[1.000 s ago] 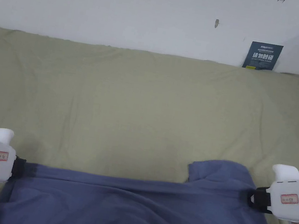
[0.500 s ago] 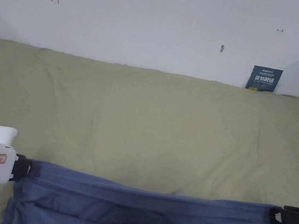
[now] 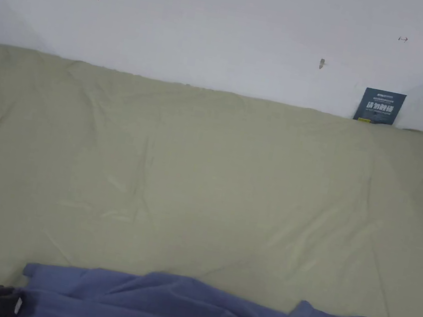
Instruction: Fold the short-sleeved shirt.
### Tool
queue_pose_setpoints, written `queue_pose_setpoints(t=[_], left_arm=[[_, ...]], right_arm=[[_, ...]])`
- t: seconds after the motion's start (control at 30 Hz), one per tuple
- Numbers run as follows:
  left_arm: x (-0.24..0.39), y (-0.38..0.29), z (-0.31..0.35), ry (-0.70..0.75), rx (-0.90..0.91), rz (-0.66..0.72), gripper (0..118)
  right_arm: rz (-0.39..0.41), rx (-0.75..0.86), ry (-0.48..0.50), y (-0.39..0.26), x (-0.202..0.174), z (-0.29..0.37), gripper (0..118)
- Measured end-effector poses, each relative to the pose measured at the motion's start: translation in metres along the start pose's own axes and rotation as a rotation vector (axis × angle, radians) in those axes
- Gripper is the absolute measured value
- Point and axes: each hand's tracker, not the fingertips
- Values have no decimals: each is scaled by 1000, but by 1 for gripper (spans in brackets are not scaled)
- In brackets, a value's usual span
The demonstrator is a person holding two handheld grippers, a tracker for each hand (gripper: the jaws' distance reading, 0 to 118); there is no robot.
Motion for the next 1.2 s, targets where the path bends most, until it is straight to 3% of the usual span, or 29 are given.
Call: queue_pose_setpoints(t=[0.33, 0.37, 0.4, 0.43, 0.47, 0.5, 0.63, 0.7, 0.77, 0.8, 0.83, 0.87, 0.9, 1.0, 1.2], left_arm=[[-15, -4, -22, -2, -56, 8, 0], [-15, -3, -22, -3, -49, 0, 4], [-16, -3, -16, -8, -46, -6, 18], [-16, -2, -14, 9, -46, -11, 55], [-17, -1, -13, 60, -72, -23, 110], [-19, -3, -13, 82, -109, -42, 118], [-28, -5, -10, 132, -64, -43, 115], [-10, 7, 36, 102, -41, 9, 114], [-10, 15, 50, 25, 22, 110, 102], [-31, 18, 37, -42, 31, 156, 82], [-39, 22, 35, -95, 30, 207, 43], [-41, 25, 34, -106, 45, 238, 0], [-43, 27, 32, -106, 55, 240, 0], [-49, 36, 15, -102, 47, 227, 0], [-75, 30, -4, -302, -25, 319, 0]], right_arm=[[-11, -80, -29, -10, 22, -33, 4], [1, -79, -42, -8, 19, -32, 5], [4, -82, -44, -6, 17, -30, 19], [2, -100, -61, -5, 11, -27, 54], [-11, -147, -144, -5, 8, -25, 105], [-18, -170, -162, -4, 6, -23, 118], [-11, -82, -174, 7, -12, 3, 118], [7, -29, -176, 11, -30, 15, 118], [16, 33, -173, 22, -50, 22, 108], [19, 60, -162, 28, -58, 25, 92], [17, 103, -150, 28, -68, 32, 61], [9, 143, -144, 32, -77, 36, 13], [14, 165, -159, 36, -86, 36, 1], [84, 229, -202, 36, -112, 40, 1], [72, 273, -130, 33, -140, 39, 1]])
